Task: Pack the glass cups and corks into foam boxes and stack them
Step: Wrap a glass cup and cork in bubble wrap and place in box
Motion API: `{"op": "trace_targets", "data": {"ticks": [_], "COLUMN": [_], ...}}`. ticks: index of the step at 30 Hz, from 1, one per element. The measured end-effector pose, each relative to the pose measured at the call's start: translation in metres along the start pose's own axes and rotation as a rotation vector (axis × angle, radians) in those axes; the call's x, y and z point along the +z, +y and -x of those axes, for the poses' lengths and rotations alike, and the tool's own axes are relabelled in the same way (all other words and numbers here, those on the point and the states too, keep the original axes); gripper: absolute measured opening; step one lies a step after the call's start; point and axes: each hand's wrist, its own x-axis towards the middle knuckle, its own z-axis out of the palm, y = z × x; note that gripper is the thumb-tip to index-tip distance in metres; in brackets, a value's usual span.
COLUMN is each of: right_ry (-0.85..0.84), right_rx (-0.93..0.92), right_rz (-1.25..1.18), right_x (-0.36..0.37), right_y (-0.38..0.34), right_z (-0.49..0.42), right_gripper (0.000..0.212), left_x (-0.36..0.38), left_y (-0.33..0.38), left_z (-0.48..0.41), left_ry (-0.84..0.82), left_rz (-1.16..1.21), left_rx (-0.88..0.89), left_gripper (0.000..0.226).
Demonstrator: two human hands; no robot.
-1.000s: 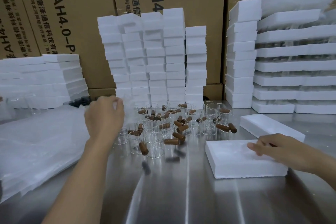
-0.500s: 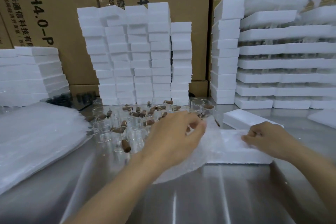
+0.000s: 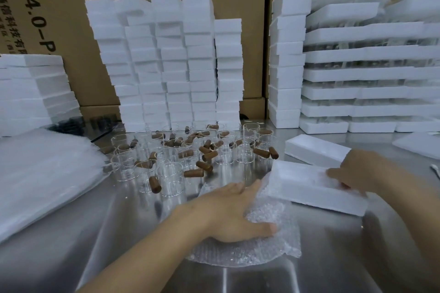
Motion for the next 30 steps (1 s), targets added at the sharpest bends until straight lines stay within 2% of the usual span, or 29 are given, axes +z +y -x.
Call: {"op": "trace_targets", "data": {"ticks": [3, 5, 8, 10, 12, 15, 19, 23, 27, 30], "right_ry": [-0.026, 0.019, 0.070, 0.066, 0.077, 0.061, 0.057, 0.161, 0.350, 0.219], "right_rx": [-0.005, -0.048, -0.195, -0.288, -0.321, -0.276, -0.160, -0.167, -0.488, -0.766], "right_rz": [0.066, 0.053, 0.028, 0.023, 0.058, 0.081, 0.042, -0.019, -0.147, -0.231], "right_x": [-0.013, -0.020, -0.022, -0.018, -0.011, -0.004, -0.006, -0.005, -0.002, 0.003], "right_y": [0.000, -0.002, -0.009, -0.018, -0.024, -0.021, -0.011, -0.013, -0.033, -0.060], "right_z": [0.007, 0.013, 0.022, 0.029, 0.032, 0.028, 0.019, 0.018, 0.034, 0.059], "right_gripper": [0.048, 0.049, 0.049, 0.043, 0.036, 0.029, 0.022, 0.016, 0.021, 0.024], "left_x": [-0.001, -0.001, -0.001, 0.000, 0.004, 0.010, 0.013, 0.013, 0.023, 0.023], "left_y": [-0.006, -0.007, -0.005, -0.005, -0.006, -0.011, -0.014, -0.009, -0.006, -0.005], "left_z": [-0.003, -0.004, -0.004, -0.005, -0.008, -0.011, -0.014, -0.015, -0.016, -0.016], "left_ry": [-0.040, 0.010, 0.103, 0.089, 0.051, 0.032, 0.113, 0.186, 0.127, 0.208], "left_rz": [-0.073, -0.023, 0.057, 0.066, 0.045, 0.008, -0.008, -0.009, -0.013, 0.066], "left_rx": [-0.068, -0.065, -0.008, 0.011, -0.006, -0.050, -0.054, -0.058, -0.061, -0.029], "left_gripper": [0.111, 0.110, 0.090, 0.079, 0.078, 0.081, 0.084, 0.084, 0.078, 0.072]}}
